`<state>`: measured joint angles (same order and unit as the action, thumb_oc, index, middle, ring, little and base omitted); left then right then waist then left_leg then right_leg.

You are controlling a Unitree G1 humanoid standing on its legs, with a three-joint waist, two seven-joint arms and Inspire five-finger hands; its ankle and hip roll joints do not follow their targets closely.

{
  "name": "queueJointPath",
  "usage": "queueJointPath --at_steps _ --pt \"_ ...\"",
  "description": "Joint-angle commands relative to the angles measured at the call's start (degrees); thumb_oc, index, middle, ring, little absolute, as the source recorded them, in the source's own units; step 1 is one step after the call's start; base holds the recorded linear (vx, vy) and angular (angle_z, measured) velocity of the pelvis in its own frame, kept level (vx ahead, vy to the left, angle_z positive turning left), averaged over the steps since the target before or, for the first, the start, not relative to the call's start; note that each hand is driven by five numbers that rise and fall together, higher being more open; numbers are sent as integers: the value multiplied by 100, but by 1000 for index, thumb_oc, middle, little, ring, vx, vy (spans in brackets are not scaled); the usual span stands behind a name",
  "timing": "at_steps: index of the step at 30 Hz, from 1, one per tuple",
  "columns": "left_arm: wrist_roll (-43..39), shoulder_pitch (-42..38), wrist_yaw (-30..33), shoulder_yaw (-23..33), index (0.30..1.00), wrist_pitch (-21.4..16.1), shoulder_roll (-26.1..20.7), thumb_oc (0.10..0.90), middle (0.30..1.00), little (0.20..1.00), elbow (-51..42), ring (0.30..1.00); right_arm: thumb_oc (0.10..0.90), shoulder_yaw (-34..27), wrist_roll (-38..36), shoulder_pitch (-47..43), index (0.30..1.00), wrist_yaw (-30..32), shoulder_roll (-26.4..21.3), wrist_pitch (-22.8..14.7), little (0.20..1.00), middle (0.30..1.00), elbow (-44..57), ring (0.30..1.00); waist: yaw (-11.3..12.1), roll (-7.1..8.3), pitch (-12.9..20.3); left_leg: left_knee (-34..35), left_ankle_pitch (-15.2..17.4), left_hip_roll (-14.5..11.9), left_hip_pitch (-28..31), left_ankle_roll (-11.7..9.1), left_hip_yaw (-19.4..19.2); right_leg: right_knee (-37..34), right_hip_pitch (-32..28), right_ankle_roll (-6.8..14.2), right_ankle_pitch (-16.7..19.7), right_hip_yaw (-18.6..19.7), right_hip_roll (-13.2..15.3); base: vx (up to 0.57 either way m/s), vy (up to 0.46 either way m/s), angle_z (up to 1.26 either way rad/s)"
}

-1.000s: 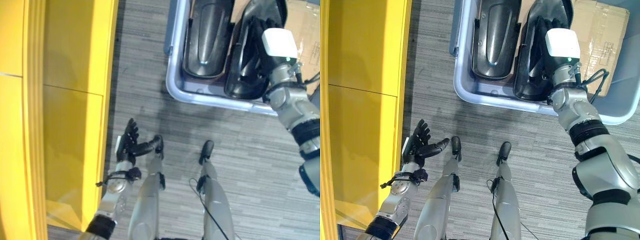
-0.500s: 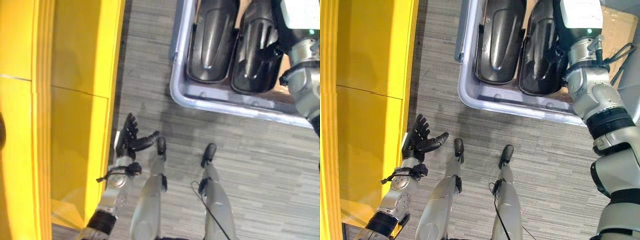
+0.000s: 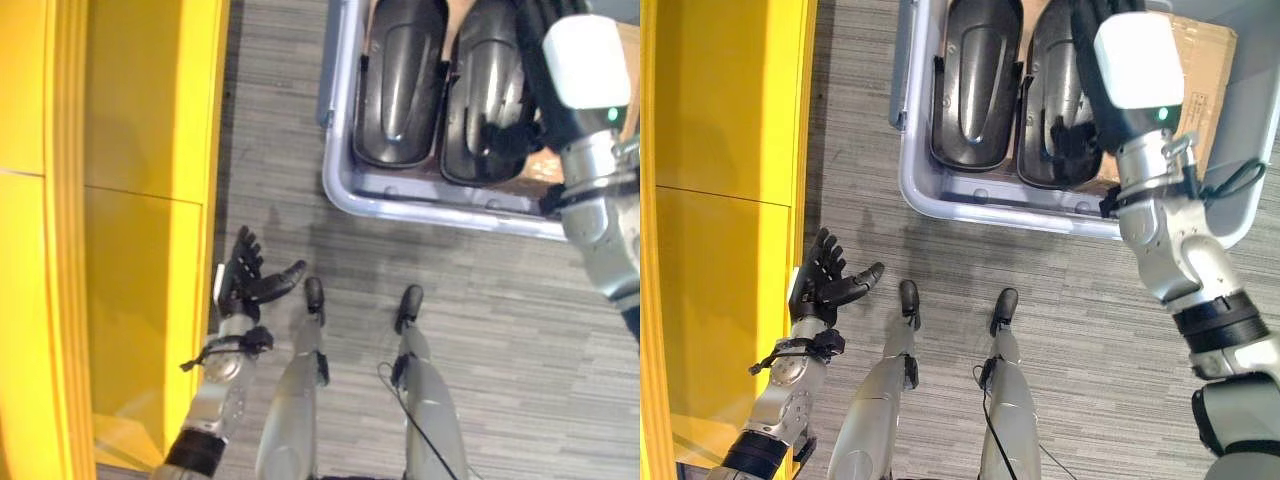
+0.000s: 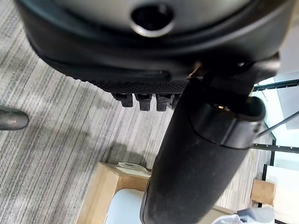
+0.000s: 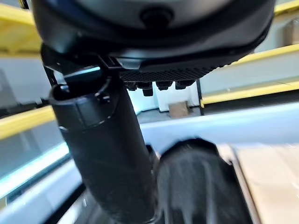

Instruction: Move parts from the plastic box to the shelf.

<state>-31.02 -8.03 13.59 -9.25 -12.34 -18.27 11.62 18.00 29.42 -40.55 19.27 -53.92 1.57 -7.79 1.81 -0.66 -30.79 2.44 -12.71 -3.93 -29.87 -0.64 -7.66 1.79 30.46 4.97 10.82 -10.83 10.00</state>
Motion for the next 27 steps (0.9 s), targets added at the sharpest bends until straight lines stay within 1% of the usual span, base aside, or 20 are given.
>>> queueJointPath --at_steps 1,2,3,8,16,21,27 --pt "296 187 121 173 1000 -195 -73 900 1000 1000 -510 1000 900 -690 387 -171 1000 233 182 -261 1000 1000 811 1000 -8 325 275 -303 425 -299 385 -438 107 322 -501 420 -266 13 341 -10 6 -10" --pt "372 256 132 208 1000 -160 -81 900 1000 1000 -537 1000 900 -903 438 349 1000 112 401 -348 1000 1000 1154 1000 -33 360 291 -301 429 -294 383 -438 87 308 -505 431 -263 21 338 -10 7 -14" --pt "373 276 136 208 1000 -169 -72 900 1000 1000 -541 1000 900 -965 414 510 1000 106 487 -371 1000 1000 1234 1000 -38 373 299 -298 429 -292 383 -438 81 300 -501 433 -259 35 333 -11 12 -7" --pt "410 350 132 233 1000 -154 -57 900 1000 1000 -603 1000 900 -987 406 875 1000 28 710 -476 1000 1000 1408 1000 -77 384 295 -287 419 -295 371 -440 70 274 -481 446 -239 48 331 -10 -3 -8" --pt "465 381 171 244 1000 -184 -56 900 1000 1000 -589 1000 900 -821 445 887 1000 32 840 -474 1000 1000 1279 1000 -79 394 280 -252 411 -286 365 -436 26 247 -455 458 -203 74 342 0 0 0" --pt "476 405 156 259 1000 -218 -40 900 1000 1000 -608 1000 900 -754 749 761 1000 116 746 -363 1000 1000 1083 1000 -57 367 279 -228 402 -281 368 -434 38 233 -450 465 -197 63 344 0 0 0" --pt "510 417 154 256 1000 -209 -32 900 1000 1000 -612 1000 900 -850 895 647 1000 219 646 -358 1000 1000 1263 1000 -56 356 286 -178 382 -279 369 -443 50 216 -435 472 -181 61 330 0 0 0"
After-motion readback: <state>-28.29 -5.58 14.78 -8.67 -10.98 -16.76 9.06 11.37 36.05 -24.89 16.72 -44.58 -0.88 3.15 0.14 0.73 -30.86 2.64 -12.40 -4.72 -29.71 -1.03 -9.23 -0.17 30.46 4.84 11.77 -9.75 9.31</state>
